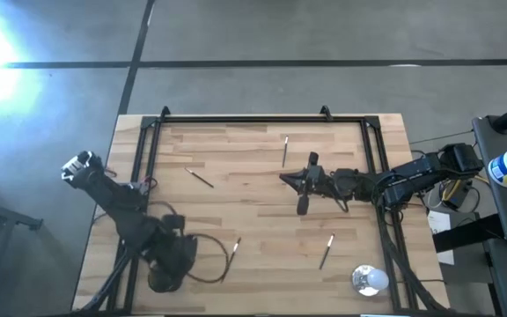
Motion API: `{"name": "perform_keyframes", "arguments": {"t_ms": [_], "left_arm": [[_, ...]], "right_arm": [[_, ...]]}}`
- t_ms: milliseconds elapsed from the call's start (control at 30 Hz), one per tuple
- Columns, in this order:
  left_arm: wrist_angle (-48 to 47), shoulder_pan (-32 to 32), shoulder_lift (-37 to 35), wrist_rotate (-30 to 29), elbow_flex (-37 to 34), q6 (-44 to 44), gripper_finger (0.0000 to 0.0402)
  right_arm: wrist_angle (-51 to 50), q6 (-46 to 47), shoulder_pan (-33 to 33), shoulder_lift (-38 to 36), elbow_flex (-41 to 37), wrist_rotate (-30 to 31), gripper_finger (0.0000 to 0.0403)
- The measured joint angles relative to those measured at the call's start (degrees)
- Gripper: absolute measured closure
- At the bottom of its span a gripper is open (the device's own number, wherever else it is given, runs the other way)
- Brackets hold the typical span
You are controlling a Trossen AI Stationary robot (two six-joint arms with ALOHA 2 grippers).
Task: Pick & Place Makeup Brushes
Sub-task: Put the black eyeshadow brush into the makeup holder
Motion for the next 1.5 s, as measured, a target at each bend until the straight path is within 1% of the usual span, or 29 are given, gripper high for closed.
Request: {"name": "perform_keyframes", "arguments": {"t_ms": [67, 167, 233, 333, 467, 533, 600, 700, 767, 867, 967, 1067, 1333, 1500], "left_arm": [[4.1, 2.4, -1.9, -2.5, -1.4, 2.5, 0.0344], [14.4, 7.1, -5.4, -4.3, -6.2, 6.2, 0.0363], [22.4, 10.9, -7.7, -4.9, -11.7, 8.4, 0.0378], [37.4, 17.1, -10.9, -5.0, -21.7, 10.4, 0.0397], [61.5, 25.1, -13.4, -5.0, -35.6, 12.3, 0.0399], [75.9, 28.6, -13.6, -5.0, -42.0, 14.2, 0.0399], [92.1, 31.4, -13.2, -5.0, -48.1, 16.1, 0.0401], [114.4, 35.1, -11.5, -5.0, -56.0, 18.0, 0.0401], [126.1, 37.1, -9.9, -5.9, -60.4, 18.6, 0.0401], [138.9, 39.4, -7.6, -8.7, -64.8, 18.7, 0.0401], [144.3, 40.7, -5.8, -11.5, -67.1, 18.9, 0.0401], [145.0, 41.3, -4.9, -12.3, -67.9, 20.3, 0.0401], [143.8, 41.2, -3.5, -13.0, -68.2, 21.9, 0.0401], [143.1, 41.2, -3.3, -13.0, -68.3, 21.9, 0.0401]], "right_arm": [[-1.4, -0.9, 0.0, -0.1, 0.0, 0.0, 0.0394], [-4.6, -1.4, 0.0, -0.1, -0.1, 0.0, 0.0394], [-6.3, -1.3, -0.1, -0.2, -0.7, 0.0, 0.0394], [-9.0, 0.5, -0.2, -0.2, -1.4, 0.2, 0.0394], [-14.7, 8.5, -2.3, -0.2, -1.5, 1.8, 0.0394], [-19.2, 14.1, -4.8, -0.2, -0.8, 1.9, 0.0394], [-23.9, 17.7, -7.8, -0.2, 0.3, 1.6, 0.0394], [-30.6, 21.6, -13.3, 0.3, 2.8, -1.6, 0.0394], [-33.2, 23.5, -17.6, 1.5, 4.7, -4.9, 0.0394], [-36.5, 25.0, -24.3, 5.2, 7.9, -10.2, 0.0394], [-41.2, 25.6, -30.6, 10.5, 12.3, -15.0, 0.0387], [-44.7, 25.6, -35.3, 16.2, 17.8, -17.5, 0.0368], [-58.2, 26.2, -41.9, 31.5, 34.2, -17.6, 0.0299], [-65.1, 26.8, -43.5, 38.9, 42.5, -17.4, 0.0278]]}}
